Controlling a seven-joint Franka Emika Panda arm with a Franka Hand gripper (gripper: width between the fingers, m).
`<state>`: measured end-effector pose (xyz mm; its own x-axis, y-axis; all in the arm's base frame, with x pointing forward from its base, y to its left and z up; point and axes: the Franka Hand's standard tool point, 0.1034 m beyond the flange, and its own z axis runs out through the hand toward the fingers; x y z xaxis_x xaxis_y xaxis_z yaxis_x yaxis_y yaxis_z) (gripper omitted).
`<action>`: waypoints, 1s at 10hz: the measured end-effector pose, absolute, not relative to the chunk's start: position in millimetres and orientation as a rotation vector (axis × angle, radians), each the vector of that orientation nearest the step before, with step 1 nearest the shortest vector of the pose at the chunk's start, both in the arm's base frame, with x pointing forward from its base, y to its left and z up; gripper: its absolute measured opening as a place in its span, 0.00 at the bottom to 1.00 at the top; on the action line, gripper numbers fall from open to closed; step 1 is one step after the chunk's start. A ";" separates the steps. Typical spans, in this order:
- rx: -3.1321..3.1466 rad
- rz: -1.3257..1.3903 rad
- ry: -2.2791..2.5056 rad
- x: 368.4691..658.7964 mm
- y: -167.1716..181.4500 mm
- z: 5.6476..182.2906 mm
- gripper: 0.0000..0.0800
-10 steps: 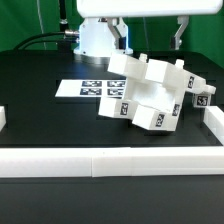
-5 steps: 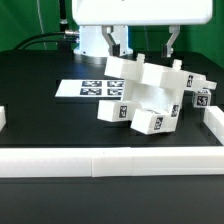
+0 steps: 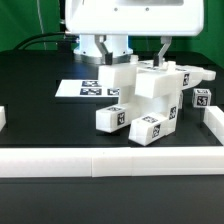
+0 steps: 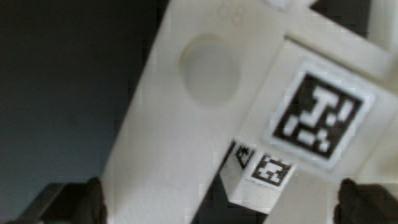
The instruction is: Assemble chair
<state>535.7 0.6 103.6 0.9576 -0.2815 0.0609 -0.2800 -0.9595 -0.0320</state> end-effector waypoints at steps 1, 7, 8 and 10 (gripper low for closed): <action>-3.089 -0.099 0.430 535.4 -2.2 102.8 0.81; -3.071 -0.097 0.213 536.2 -1.7 142.3 0.81; -3.054 -0.085 0.299 538.6 3.8 150.8 0.81; -3.070 -0.083 0.187 537.3 1.6 144.9 0.81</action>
Offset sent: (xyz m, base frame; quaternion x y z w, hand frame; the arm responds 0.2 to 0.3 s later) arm -0.0049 -0.0020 0.0170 0.0254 -0.0225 -0.0381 0.9987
